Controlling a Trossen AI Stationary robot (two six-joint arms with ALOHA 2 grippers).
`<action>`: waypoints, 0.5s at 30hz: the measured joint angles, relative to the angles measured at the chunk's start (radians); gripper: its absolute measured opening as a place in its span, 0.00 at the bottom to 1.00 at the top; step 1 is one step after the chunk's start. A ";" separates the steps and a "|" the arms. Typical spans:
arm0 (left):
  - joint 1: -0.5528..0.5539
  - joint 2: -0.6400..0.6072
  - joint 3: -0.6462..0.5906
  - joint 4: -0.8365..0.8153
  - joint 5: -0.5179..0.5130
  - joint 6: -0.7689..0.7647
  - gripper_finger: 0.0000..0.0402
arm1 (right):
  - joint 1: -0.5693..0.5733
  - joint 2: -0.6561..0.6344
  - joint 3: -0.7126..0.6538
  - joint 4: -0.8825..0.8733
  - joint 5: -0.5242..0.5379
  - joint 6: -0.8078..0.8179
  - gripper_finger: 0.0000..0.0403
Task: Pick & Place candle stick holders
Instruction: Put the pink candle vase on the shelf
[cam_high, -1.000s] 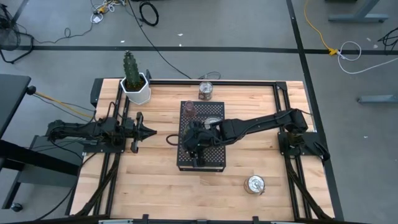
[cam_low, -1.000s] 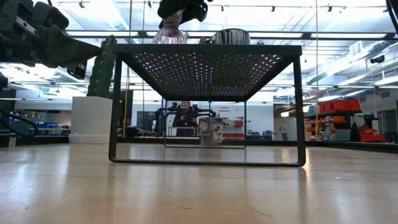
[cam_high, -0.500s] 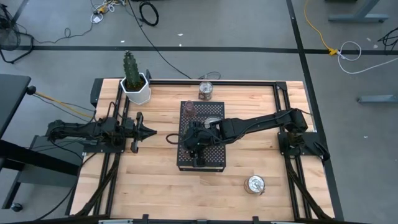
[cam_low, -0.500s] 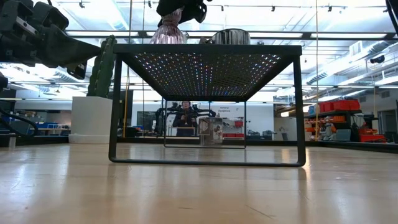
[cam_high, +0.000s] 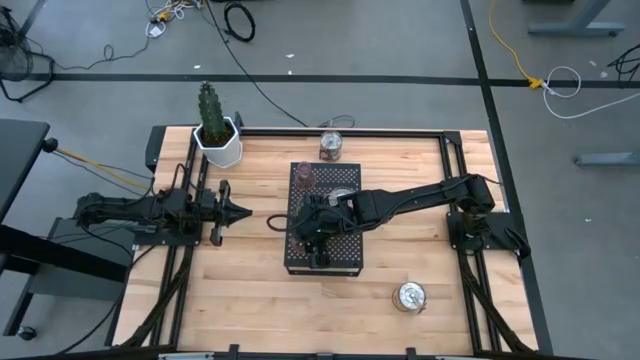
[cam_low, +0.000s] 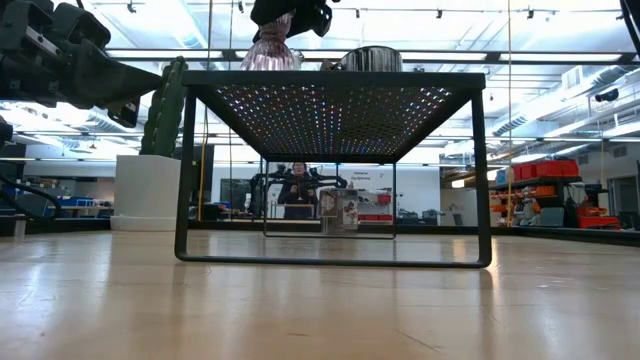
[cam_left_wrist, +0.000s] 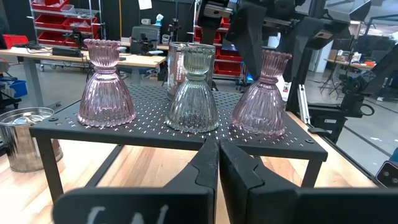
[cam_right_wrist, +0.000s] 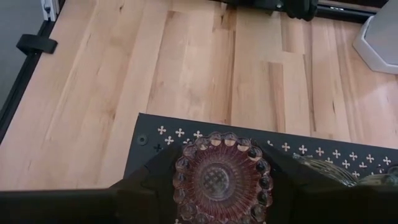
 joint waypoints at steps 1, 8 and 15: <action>0.000 0.000 0.000 0.000 0.000 0.000 0.05 | 0.000 0.000 0.000 0.000 0.000 -0.001 0.42; 0.000 0.000 0.000 0.000 0.000 0.000 0.05 | -0.001 0.000 0.000 0.008 0.000 -0.014 0.47; 0.000 0.000 0.000 0.000 0.000 0.000 0.05 | -0.001 0.000 0.000 0.010 0.000 -0.013 0.52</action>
